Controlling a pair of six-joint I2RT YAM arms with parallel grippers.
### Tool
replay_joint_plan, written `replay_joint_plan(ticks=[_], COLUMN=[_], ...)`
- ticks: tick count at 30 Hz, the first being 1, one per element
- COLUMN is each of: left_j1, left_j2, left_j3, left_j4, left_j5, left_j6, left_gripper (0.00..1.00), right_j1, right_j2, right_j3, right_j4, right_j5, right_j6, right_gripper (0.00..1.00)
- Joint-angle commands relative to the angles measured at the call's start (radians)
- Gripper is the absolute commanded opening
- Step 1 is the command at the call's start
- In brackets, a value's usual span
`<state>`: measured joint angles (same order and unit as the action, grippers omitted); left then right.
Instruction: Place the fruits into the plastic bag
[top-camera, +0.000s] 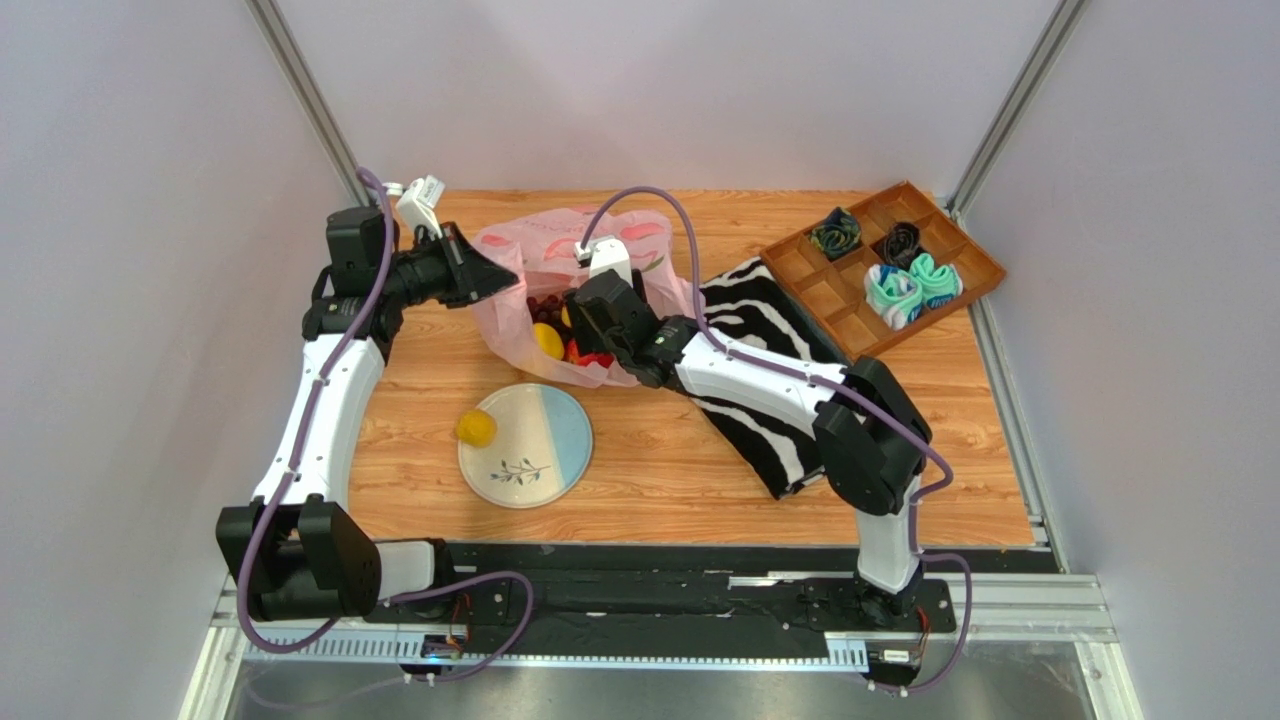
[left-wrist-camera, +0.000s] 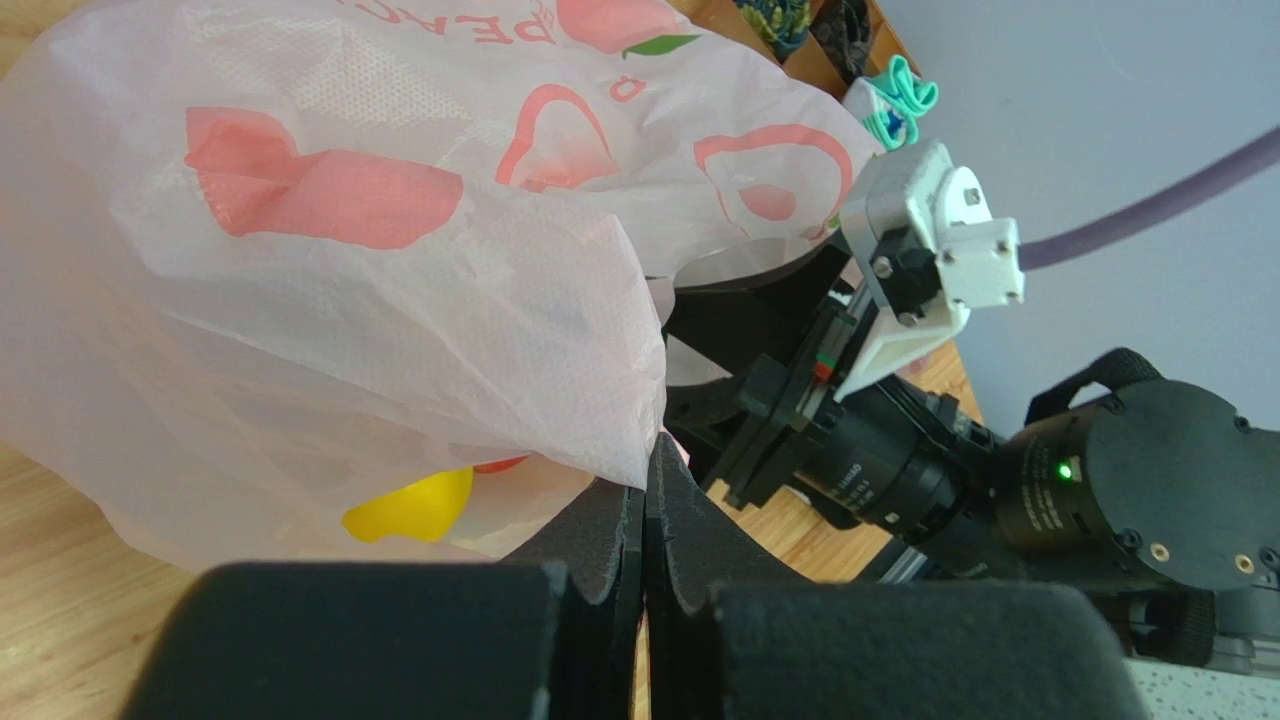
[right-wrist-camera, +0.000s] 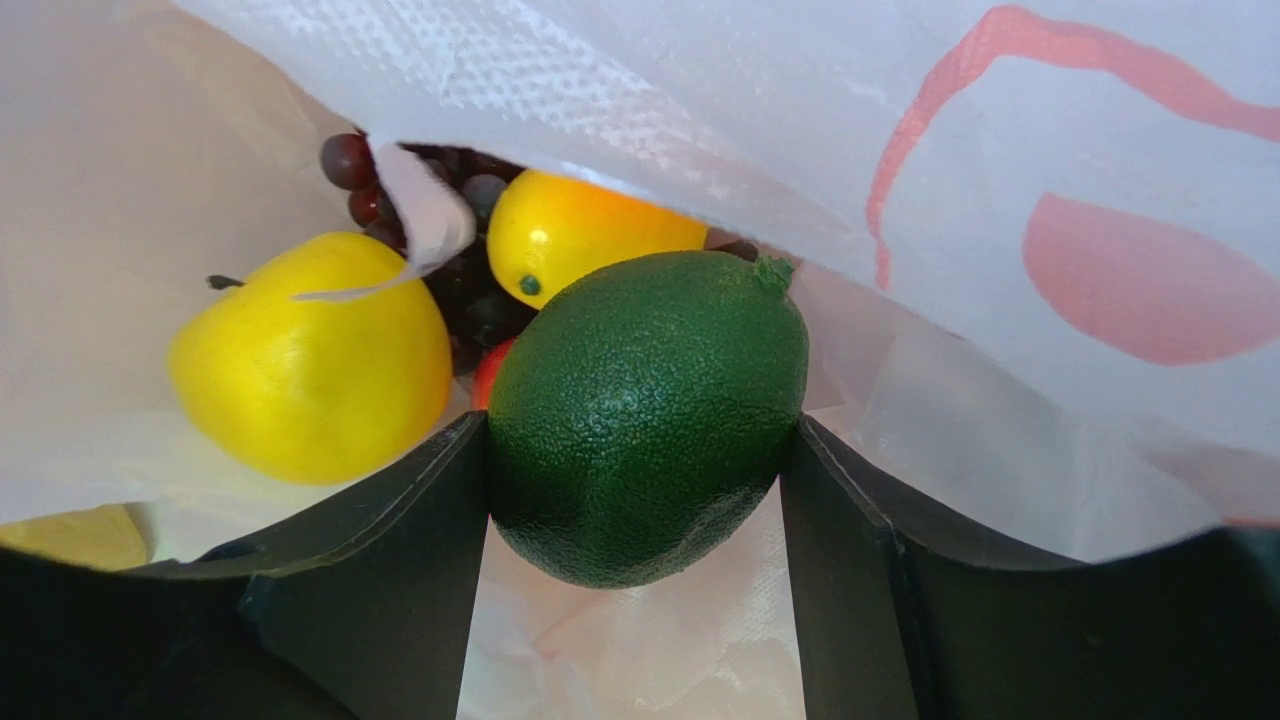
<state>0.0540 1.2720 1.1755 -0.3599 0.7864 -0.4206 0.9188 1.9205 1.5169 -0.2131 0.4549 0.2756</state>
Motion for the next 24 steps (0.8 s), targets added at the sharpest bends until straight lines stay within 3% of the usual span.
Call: replay_joint_plan(ticks=[1, 5, 8, 9, 13, 17, 24], left_j1=[-0.002, -0.003, -0.003, -0.002, -0.002, -0.003, -0.003], left_j2=[-0.002, 0.000, 0.000, 0.000, 0.001, 0.000, -0.002], left_j3=[0.033, 0.035, 0.033, 0.035, 0.033, 0.033, 0.033], left_j4=[0.006, 0.006, 0.006, 0.006, 0.004, 0.007, 0.007], left_j5=[0.002, 0.002, 0.002, 0.002, 0.005, 0.005, 0.008], left_j6=[0.017, 0.019, 0.017, 0.017, 0.016, 0.016, 0.014], left_gripper=[0.00, 0.00, 0.00, 0.00, 0.00, 0.00, 0.00], right_j1=[-0.018, -0.024, -0.031, -0.032, -0.035, -0.037, -0.038], right_j2=[0.026, 0.038, 0.040, 0.041, 0.046, 0.049, 0.048], right_j3=[0.063, 0.077, 0.078, 0.080, 0.085, 0.088, 0.089], right_j4=[-0.011, -0.023, -0.023, -0.023, -0.029, -0.029, -0.026], right_j5=[-0.012, -0.016, -0.025, -0.030, -0.035, -0.042, -0.044], right_j6=[0.005, 0.008, 0.011, 0.011, 0.011, 0.011, 0.007], right_gripper=[0.13, 0.26, 0.47, 0.58, 0.74, 0.84, 0.89])
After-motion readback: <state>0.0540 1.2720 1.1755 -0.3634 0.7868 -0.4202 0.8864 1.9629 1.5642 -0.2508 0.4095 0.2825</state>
